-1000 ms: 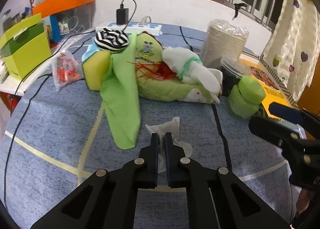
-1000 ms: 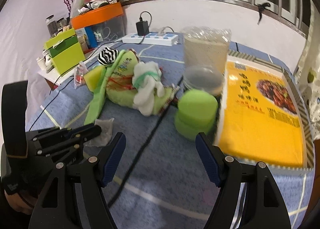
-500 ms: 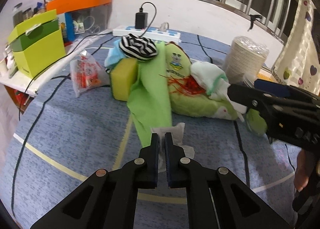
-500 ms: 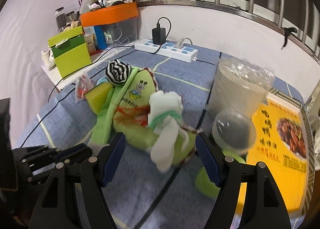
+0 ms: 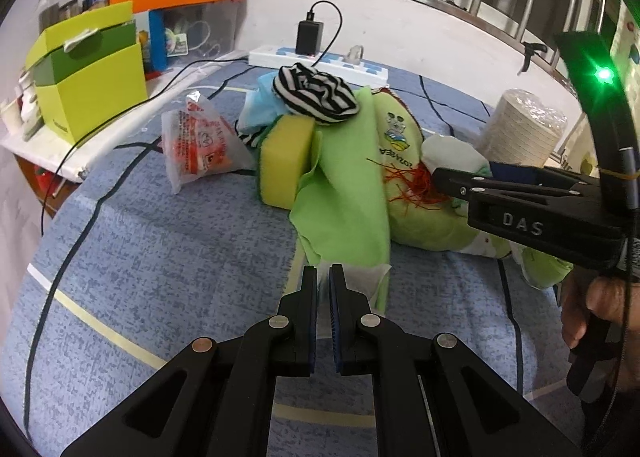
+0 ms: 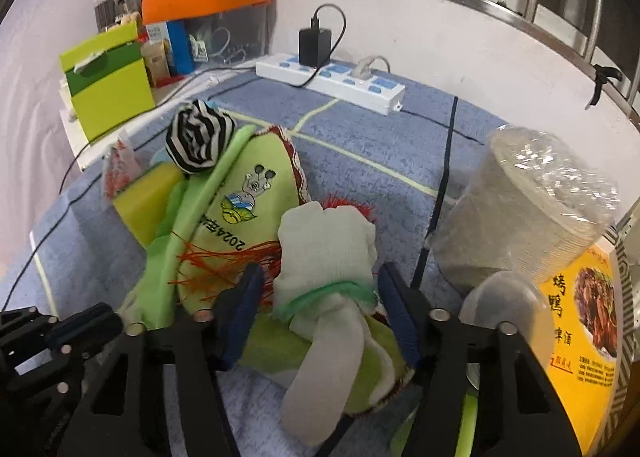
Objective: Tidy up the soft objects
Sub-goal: 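Grasp the white glove with green band using the right tool, then carry the white pad and white glove over the yellow food box with both tools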
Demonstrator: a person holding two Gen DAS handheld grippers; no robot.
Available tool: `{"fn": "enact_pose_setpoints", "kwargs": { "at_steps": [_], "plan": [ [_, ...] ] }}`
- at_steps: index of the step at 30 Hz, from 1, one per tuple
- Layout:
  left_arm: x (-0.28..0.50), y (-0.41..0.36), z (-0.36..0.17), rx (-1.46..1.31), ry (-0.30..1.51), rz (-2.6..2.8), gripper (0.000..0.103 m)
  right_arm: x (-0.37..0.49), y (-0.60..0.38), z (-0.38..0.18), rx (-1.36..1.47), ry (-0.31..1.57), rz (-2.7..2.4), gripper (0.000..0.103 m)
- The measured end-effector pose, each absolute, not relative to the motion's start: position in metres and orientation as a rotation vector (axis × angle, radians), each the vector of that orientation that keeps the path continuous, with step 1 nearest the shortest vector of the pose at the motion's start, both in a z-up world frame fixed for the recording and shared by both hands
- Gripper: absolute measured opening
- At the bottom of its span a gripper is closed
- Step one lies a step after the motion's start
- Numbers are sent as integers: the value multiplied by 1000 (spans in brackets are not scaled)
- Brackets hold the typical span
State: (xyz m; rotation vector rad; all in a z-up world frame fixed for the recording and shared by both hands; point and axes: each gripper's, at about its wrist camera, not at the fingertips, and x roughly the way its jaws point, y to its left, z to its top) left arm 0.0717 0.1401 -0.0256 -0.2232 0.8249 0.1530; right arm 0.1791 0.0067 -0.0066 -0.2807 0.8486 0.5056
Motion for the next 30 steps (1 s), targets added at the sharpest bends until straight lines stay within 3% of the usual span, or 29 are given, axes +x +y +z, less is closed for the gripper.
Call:
{"fn": "enact_pose_setpoints", "kwargs": {
  "at_steps": [9, 30],
  "plan": [
    [75, 143, -27, -232, 832, 151, 6, 182, 6, -9, -279, 845, 511, 36],
    [47, 92, 19, -175, 755, 75, 6, 102, -70, 51, -145, 693, 513, 35]
  ]
}}
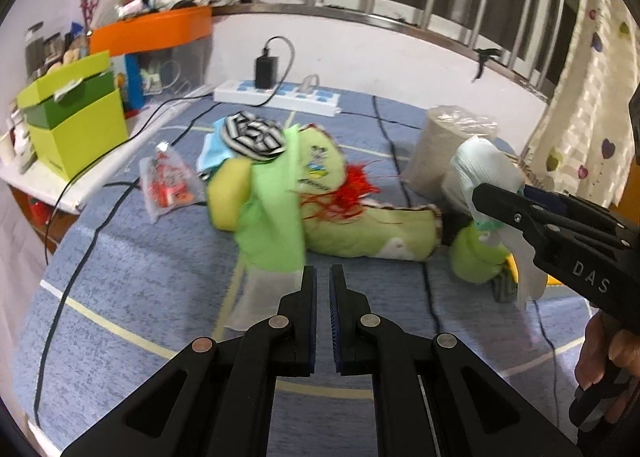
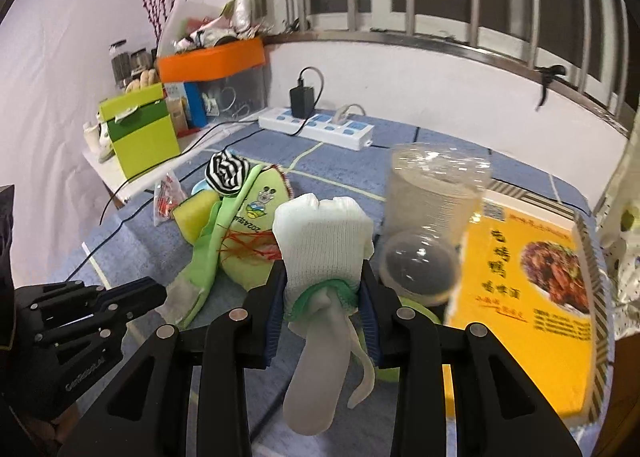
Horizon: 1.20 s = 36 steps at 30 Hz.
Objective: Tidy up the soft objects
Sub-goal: 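Carry the white pad and white glove over the yellow food box with both tools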
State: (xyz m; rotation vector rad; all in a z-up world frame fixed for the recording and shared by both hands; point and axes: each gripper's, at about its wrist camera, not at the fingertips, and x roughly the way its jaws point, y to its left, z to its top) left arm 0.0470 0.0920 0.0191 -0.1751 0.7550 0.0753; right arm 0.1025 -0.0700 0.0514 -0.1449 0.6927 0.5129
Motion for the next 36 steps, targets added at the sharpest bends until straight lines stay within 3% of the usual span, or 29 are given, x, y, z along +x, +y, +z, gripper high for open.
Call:
{"fn": "enact_pose_setpoints", "kwargs": {
  "at_steps": [19, 26, 30, 34, 36],
  "plan": [
    [54, 3, 52, -145, 662, -208, 6, 84, -186, 54, 20, 663, 336, 35],
    [51, 17, 48, -112, 638, -137, 7, 88, -203, 47, 53, 677, 325, 35],
    [54, 47, 32, -90, 672, -1, 30, 89, -206, 43, 67, 676, 329, 35],
    [57, 68, 12, -109, 716, 43, 42, 92, -206, 39, 66, 683, 339, 35],
    [58, 75, 2, -113, 738, 53, 44, 94, -207, 37, 66, 689, 340, 35]
  ]
}}
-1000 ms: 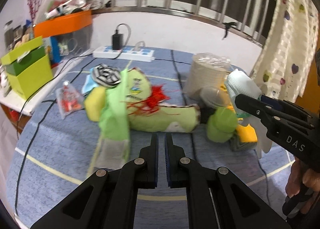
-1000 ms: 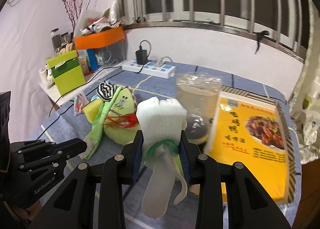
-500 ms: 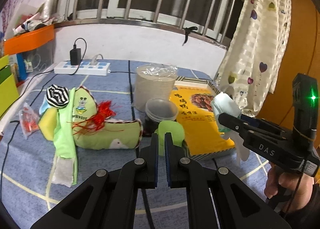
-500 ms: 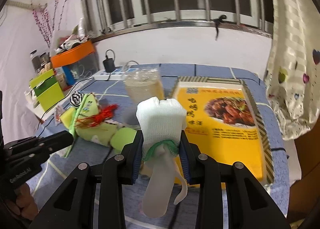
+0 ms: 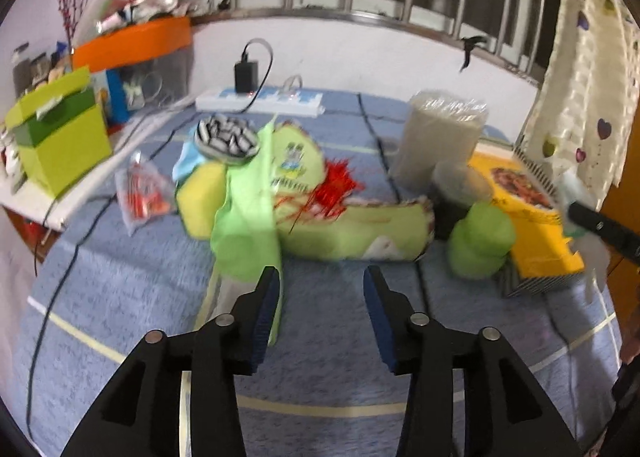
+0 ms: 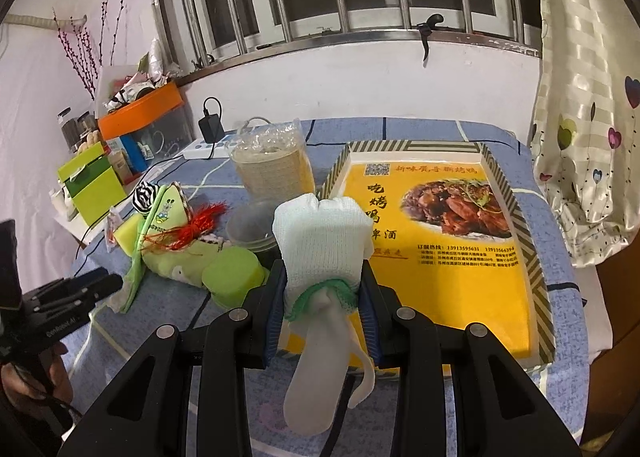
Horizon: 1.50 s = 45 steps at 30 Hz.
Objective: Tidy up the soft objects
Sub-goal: 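Carry the white pad and white glove over the yellow food box with both tools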
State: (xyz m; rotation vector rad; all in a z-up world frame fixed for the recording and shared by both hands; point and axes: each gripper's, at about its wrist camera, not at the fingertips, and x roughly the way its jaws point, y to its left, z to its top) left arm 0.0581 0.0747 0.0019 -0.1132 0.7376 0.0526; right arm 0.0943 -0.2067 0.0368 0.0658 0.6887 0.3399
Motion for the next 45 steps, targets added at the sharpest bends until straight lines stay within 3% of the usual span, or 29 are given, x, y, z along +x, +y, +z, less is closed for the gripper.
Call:
{"fn": "enact_pose_setpoints", "kwargs": {
  "at_steps": [20, 21, 25, 28, 37, 45],
  "plan": [
    [75, 128, -38, -173, 847, 166, 47, 110, -207, 21, 67, 727, 332, 35],
    [75, 129, -38, -175, 848, 167, 44, 110, -207, 21, 66, 728, 331, 35],
    [75, 127, -38, -168, 850, 155, 16, 111, -204, 21, 62, 730, 334, 35],
    [72, 123, -35, -154, 840, 168, 9, 110, -205, 22, 61, 726, 330, 35],
    [64, 114, -8, -157, 758, 154, 6, 105, -212, 25, 72, 713, 323, 35],
    [80, 45, 25, -135, 681, -54, 6, 105, -225, 20, 92, 722, 303, 35]
  ]
}}
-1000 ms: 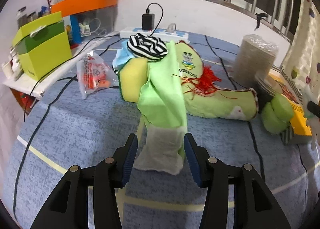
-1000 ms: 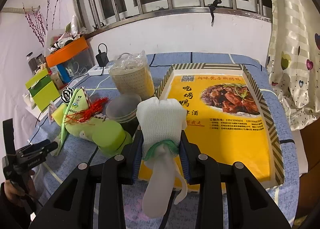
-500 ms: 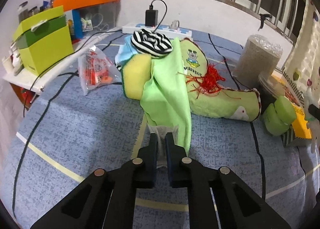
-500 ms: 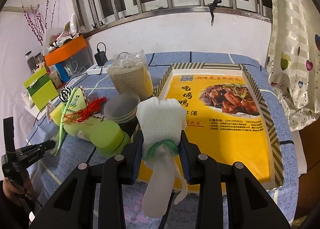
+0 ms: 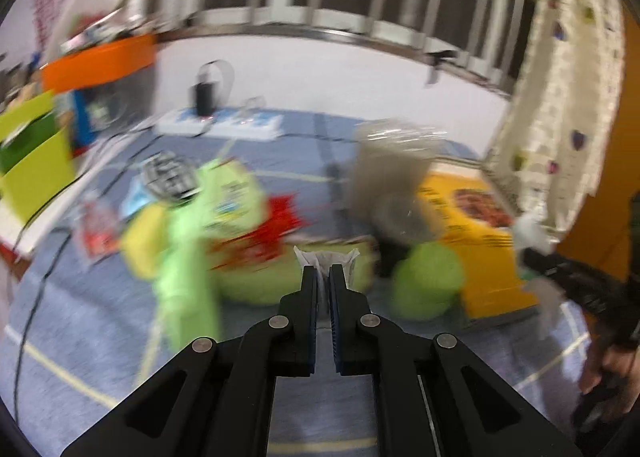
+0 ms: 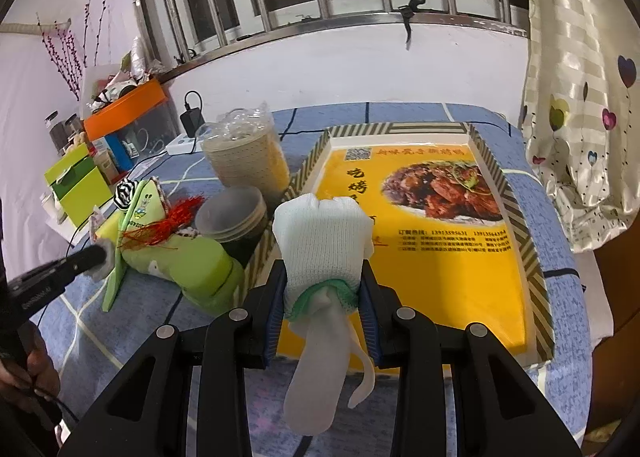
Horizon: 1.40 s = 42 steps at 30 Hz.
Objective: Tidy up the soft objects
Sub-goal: 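Carry the white pad and white glove over the yellow food box with both tools, then open both tools to drop the pad and glove into the yellow box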
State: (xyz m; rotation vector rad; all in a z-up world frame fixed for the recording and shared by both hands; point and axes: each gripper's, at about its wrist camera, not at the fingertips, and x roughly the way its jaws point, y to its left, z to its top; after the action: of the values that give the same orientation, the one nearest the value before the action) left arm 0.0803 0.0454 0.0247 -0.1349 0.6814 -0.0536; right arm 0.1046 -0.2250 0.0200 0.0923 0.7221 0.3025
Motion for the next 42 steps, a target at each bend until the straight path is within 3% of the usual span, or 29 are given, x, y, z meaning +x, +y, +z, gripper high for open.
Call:
{"fn": "enact_pose_setpoints", "kwargs": {
  "at_steps": [10, 23, 28, 34, 42],
  "plan": [
    [108, -52, 38, -78, 659, -308, 6, 106, -246, 12, 126, 744, 271, 35],
    [144, -122, 4, 2, 766, -435, 6, 116, -254, -4, 112, 822, 262, 37],
    [158, -123, -12, -19, 839, -432, 11, 120, -259, -16, 90, 875, 216, 47],
    [155, -123, -7, -21, 825, -429, 21, 110, -265, -8, 87, 835, 207, 52],
    [132, -118, 12, -1, 778, -407, 24, 91, -260, 10, 66, 787, 199, 59]
  ]
}}
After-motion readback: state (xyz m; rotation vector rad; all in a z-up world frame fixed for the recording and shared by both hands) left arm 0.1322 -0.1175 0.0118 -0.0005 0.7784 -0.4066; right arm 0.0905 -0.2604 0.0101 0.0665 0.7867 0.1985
